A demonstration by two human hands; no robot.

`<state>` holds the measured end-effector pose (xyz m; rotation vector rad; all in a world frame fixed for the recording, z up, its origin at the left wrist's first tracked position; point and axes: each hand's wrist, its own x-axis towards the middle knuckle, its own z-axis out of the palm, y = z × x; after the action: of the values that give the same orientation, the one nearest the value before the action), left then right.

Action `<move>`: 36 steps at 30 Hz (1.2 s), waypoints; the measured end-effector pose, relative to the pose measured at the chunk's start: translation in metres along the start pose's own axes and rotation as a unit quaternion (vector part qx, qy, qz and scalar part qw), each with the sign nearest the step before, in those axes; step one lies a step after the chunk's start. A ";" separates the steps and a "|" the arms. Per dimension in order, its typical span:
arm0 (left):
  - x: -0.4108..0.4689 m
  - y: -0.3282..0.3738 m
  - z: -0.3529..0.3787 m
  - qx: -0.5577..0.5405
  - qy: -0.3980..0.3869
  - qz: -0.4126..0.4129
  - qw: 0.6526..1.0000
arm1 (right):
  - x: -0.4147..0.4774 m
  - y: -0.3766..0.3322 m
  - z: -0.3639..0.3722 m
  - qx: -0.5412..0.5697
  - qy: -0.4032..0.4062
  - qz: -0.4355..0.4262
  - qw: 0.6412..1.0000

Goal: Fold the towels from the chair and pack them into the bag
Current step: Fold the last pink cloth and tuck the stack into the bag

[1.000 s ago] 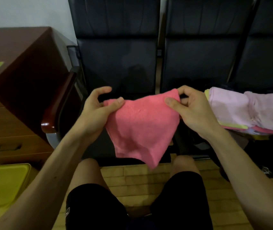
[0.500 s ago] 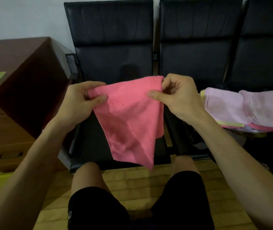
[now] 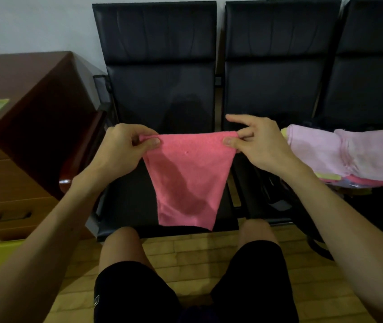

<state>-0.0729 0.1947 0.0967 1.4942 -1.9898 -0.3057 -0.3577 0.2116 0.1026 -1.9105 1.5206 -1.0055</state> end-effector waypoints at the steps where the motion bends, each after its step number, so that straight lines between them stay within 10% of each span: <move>1: 0.000 0.000 0.001 0.011 -0.004 0.006 1.000 | -0.001 0.000 0.000 -0.014 -0.002 -0.002 1.000; 14: -0.005 0.001 0.011 0.056 0.003 0.000 0.998 | -0.009 0.017 0.006 -0.151 0.042 -0.052 0.986; 19: -0.009 0.010 0.005 -0.071 -0.048 0.019 0.996 | -0.022 0.026 0.000 0.112 -0.045 0.036 0.992; 25: -0.012 0.046 -0.001 -0.313 -0.078 0.028 0.946 | -0.054 0.012 0.013 0.435 -0.038 0.064 0.897; 32: -0.004 0.045 0.016 -0.399 -0.076 -0.063 0.912 | -0.105 0.024 0.093 0.429 -0.197 0.200 0.859; 36: -0.005 0.024 0.009 -0.429 -0.062 -0.186 0.882 | -0.108 0.024 0.081 0.526 -0.153 0.269 0.792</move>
<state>-0.0962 0.2062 0.1007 1.2329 -1.3079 -1.2824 -0.3194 0.3049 0.0096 -0.7237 0.8706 -0.9009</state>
